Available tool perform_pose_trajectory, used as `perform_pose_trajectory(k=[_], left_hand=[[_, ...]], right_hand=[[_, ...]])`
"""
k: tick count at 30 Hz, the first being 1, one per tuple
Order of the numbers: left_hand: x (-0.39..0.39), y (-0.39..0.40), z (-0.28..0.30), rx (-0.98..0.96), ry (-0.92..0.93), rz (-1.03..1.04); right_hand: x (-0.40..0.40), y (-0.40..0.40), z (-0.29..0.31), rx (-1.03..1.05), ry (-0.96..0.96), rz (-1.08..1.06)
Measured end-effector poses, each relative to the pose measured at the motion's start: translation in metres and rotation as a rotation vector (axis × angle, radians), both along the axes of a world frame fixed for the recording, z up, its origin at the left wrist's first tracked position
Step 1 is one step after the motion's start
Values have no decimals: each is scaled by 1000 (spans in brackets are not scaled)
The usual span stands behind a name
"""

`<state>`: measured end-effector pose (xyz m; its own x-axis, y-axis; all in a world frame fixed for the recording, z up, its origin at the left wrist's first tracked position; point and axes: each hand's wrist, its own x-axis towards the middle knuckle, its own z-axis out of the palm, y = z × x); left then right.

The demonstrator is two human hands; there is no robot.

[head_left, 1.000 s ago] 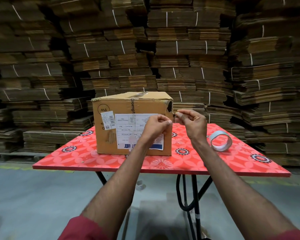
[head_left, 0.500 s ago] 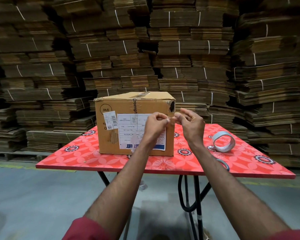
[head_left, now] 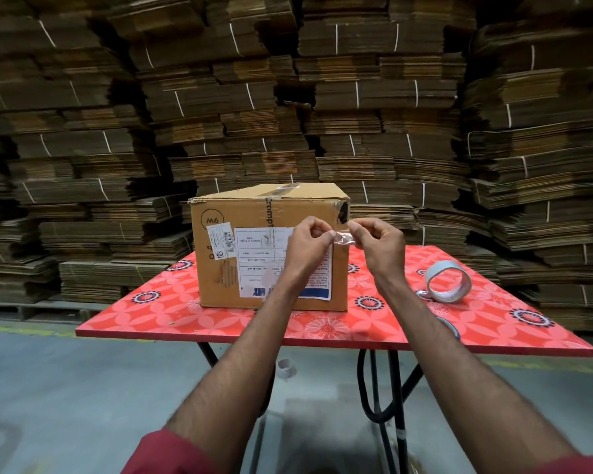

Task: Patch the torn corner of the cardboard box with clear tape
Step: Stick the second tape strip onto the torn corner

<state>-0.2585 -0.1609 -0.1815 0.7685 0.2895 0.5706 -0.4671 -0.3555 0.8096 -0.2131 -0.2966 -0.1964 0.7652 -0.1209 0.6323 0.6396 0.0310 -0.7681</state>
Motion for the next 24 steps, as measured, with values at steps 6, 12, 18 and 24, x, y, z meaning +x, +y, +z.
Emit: perform_pose_trajectory(k=[6, 12, 18, 24], left_hand=[[2, -7, 0, -41, -16, 10], [0, -16, -2, -39, -21, 11], [1, -17, -1, 88, 30, 77], [-4, -22, 8, 319, -48, 206]], right_hand=[[0, 2, -7, 208, 174, 231], [-5, 5, -11, 336, 228, 359], [-4, 5, -7, 279, 189, 279], [-2, -2, -2, -106, 4, 51]])
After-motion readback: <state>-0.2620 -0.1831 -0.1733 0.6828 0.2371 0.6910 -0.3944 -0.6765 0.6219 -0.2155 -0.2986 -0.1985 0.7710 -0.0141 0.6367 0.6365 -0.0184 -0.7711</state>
